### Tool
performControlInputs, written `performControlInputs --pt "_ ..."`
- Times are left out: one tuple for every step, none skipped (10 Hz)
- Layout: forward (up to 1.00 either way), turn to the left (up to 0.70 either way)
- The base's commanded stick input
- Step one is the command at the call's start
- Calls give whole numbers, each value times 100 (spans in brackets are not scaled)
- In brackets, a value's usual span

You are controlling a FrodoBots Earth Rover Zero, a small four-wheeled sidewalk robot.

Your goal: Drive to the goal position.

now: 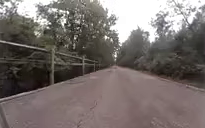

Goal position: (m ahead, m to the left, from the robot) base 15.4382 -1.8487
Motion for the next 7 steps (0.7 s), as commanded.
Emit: performControlInputs --pt "70 0" --pt "70 0" --pt "70 0" --pt "70 0" --pt "70 0" --pt "70 0" --pt "70 -2"
